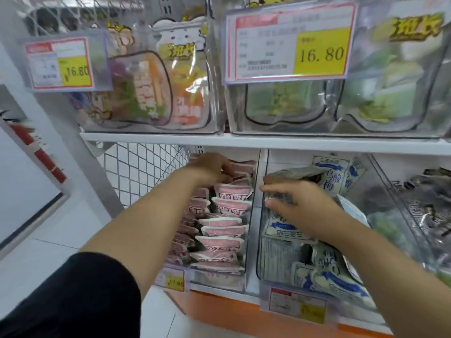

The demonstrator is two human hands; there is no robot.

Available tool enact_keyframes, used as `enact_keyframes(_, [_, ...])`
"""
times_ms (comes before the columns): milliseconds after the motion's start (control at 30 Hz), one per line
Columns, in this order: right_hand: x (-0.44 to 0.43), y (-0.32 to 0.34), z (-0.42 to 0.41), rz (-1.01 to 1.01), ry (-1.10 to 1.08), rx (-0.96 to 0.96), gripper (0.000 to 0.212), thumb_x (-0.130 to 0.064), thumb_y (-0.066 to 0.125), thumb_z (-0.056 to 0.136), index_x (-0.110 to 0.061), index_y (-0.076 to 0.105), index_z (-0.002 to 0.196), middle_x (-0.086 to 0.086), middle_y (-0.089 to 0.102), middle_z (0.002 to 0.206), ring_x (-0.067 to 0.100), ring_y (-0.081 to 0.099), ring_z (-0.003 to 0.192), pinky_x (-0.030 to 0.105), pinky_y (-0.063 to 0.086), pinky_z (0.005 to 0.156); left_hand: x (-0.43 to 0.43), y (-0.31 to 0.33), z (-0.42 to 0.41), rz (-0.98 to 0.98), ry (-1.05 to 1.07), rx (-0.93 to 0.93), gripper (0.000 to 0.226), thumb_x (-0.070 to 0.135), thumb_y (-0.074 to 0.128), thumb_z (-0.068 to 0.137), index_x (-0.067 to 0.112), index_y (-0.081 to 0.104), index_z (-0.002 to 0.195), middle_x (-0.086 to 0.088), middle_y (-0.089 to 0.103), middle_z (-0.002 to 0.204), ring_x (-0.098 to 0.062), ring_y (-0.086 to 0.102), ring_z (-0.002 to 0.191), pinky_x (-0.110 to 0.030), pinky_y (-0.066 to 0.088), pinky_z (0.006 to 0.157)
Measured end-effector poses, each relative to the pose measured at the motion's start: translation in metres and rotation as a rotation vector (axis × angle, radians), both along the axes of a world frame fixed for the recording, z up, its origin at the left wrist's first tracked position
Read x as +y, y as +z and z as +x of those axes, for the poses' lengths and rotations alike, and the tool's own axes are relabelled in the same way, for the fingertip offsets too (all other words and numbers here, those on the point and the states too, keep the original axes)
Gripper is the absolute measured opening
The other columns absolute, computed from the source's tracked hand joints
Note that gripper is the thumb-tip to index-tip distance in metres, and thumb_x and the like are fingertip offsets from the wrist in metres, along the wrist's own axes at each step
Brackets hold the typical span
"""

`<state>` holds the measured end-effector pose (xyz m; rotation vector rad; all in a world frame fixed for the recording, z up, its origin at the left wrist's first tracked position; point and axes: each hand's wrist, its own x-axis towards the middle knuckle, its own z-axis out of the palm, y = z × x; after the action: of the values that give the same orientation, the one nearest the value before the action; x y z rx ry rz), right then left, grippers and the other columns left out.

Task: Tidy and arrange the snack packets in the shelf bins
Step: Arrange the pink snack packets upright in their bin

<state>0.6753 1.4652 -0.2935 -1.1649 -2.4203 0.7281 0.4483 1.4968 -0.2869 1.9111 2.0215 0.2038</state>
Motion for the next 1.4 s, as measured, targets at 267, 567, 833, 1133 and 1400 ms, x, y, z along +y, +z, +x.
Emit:
enact_keyframes(267, [0.004,0.002,0.003,0.009,0.020,0.013,0.031,-0.031,0.055,0.094,-0.032,0.060,0.124,-0.014,0.053,0.135,0.004,0.047,0.124,0.009,0.031,0.089,0.010,-0.007,0.005,0.058,-0.097,0.104,0.019,0.033,0.056,0.093,0.021,0.071,0.093,0.002,0.070,0.095,-0.015,0.061,0.084,-0.026,0.040,0.070])
enact_keyframes(567, [0.008,-0.003,0.003,0.033,0.039,0.029,0.031,-0.030,0.058,0.092,-0.030,0.062,0.123,-0.015,0.052,0.136,0.001,0.046,0.123,0.004,0.027,0.086,0.019,0.002,0.021,-0.149,-0.131,0.273,0.029,0.026,0.043,0.098,0.013,0.066,0.109,-0.008,0.065,0.111,-0.025,0.059,0.094,-0.028,0.041,0.079])
enact_keyframes(833, [0.012,-0.009,0.002,0.031,0.050,0.083,0.029,-0.026,0.062,0.090,-0.028,0.065,0.119,-0.015,0.052,0.135,-0.008,0.044,0.111,-0.011,0.023,0.080,0.016,-0.004,0.040,0.021,0.003,0.087,0.025,0.010,0.046,0.098,0.005,0.063,0.116,-0.011,0.064,0.108,-0.017,0.057,0.079,-0.012,0.035,0.059])
enact_keyframes(1133, [0.010,-0.007,0.001,0.026,0.040,0.116,0.028,-0.024,0.063,0.089,-0.030,0.066,0.116,-0.015,0.055,0.131,-0.006,0.045,0.116,0.001,0.028,0.095,-0.002,-0.021,0.041,0.032,-0.087,-0.123,0.034,0.020,0.038,0.102,0.023,0.056,0.130,-0.009,0.046,0.141,-0.019,0.047,0.117,-0.010,0.033,0.086])
enact_keyframes(1400, [0.010,-0.006,0.000,0.010,0.041,0.103,0.029,-0.023,0.063,0.090,-0.028,0.066,0.118,-0.017,0.053,0.132,-0.008,0.043,0.117,-0.006,0.026,0.091,0.000,-0.015,0.047,-0.198,0.071,-0.136,0.046,0.041,0.033,0.101,0.037,0.023,0.146,-0.004,0.000,0.158,-0.030,0.003,0.144,-0.045,0.012,0.115])
